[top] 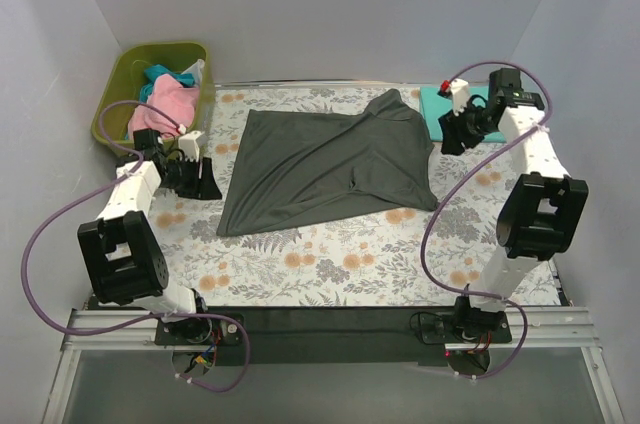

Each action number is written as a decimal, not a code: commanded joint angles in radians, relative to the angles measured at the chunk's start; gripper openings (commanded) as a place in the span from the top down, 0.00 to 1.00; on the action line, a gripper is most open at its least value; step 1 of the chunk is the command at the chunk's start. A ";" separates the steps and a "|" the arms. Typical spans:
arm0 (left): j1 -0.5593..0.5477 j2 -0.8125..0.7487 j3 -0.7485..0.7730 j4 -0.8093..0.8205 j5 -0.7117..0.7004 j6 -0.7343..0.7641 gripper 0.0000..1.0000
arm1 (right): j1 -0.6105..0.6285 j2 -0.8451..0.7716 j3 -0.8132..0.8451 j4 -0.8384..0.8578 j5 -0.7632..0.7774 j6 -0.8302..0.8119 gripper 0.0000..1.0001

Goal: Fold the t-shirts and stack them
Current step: Flatten the tshirt out

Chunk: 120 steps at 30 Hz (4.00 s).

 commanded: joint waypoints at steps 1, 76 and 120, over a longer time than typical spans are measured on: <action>-0.041 0.035 0.083 0.147 0.091 -0.117 0.55 | 0.100 0.119 0.100 -0.016 -0.068 0.134 0.53; -0.152 0.400 0.166 0.333 -0.172 -0.335 0.54 | 0.395 -0.471 -0.647 -0.418 0.069 -0.438 0.99; -0.222 0.037 -0.119 0.109 -0.094 0.041 0.55 | 0.550 -0.223 -0.539 -0.155 0.049 -0.023 0.65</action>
